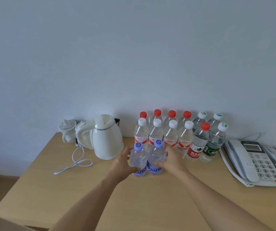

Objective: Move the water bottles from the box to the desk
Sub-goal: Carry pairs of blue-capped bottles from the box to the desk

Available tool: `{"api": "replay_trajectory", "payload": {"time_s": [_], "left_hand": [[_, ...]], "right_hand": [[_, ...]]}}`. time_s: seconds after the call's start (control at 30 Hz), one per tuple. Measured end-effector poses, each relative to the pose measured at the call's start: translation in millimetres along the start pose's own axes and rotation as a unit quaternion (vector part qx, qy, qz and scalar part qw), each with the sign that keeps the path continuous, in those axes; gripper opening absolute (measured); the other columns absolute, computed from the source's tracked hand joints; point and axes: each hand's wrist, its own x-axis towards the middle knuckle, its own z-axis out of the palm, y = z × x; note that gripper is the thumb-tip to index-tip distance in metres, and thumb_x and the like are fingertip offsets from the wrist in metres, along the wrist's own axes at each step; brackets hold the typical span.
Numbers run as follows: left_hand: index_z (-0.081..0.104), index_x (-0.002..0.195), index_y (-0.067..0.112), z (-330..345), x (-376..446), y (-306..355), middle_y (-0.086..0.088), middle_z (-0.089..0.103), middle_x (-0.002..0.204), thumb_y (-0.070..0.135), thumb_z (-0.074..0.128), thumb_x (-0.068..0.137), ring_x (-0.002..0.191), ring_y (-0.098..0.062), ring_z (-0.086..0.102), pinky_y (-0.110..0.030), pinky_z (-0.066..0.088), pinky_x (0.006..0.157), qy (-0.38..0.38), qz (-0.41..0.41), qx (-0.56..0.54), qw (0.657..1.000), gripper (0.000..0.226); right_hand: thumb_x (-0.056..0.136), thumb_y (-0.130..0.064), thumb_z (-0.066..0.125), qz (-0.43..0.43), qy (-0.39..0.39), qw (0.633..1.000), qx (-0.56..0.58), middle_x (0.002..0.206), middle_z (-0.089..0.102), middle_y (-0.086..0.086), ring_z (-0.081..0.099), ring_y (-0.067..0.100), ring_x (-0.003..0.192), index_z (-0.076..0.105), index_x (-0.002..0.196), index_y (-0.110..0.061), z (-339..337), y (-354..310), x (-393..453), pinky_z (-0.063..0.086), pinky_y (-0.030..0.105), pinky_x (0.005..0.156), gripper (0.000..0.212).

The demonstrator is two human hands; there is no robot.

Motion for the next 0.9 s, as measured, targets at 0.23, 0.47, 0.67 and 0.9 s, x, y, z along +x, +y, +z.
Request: {"api": "replay_trajectory", "payload": {"time_s": [0.23,0.47,0.67,0.9], "left_hand": [[0.059,0.125,0.035,-4,1,16,0.016,0.058,0.099,0.033,0.091,0.067,0.085,-0.008,0.062,-0.022,0.048,0.069,0.077,0.06,0.093,0.991,0.066],[0.063,0.125,0.024,-3,10,23,0.009,0.059,0.097,0.019,0.089,0.071,0.091,-0.016,0.064,-0.028,0.052,0.077,0.083,0.056,0.08,0.992,0.06],[0.063,0.127,0.021,1,21,36,0.003,0.06,0.106,0.015,0.088,0.074,0.095,-0.018,0.063,-0.025,0.049,0.082,0.096,0.057,0.066,0.992,0.059],[0.065,0.119,0.019,-1,22,35,0.003,0.06,0.1,0.017,0.089,0.071,0.091,-0.02,0.063,-0.03,0.052,0.08,0.1,0.052,0.062,0.992,0.054]], "right_hand": [[0.074,-0.024,0.087,-0.116,0.048,0.987,-0.096,0.107,0.063,-0.005,0.057,0.012,0.1,0.061,0.122,-0.022,-13,-15,6,0.049,0.029,0.088,0.055],[0.074,-0.018,0.087,-0.124,0.072,0.986,-0.083,0.103,0.065,-0.007,0.057,0.011,0.092,0.064,0.117,-0.018,-12,-15,5,0.045,0.023,0.081,0.049],[0.073,-0.012,0.087,-0.109,0.083,0.987,-0.083,0.101,0.065,-0.003,0.057,0.015,0.092,0.064,0.111,-0.014,-14,-18,14,0.045,0.026,0.08,0.044],[0.073,-0.011,0.087,-0.11,0.093,0.987,-0.069,0.099,0.065,-0.003,0.058,0.014,0.092,0.065,0.108,-0.012,-12,-16,14,0.045,0.025,0.08,0.042]]}}
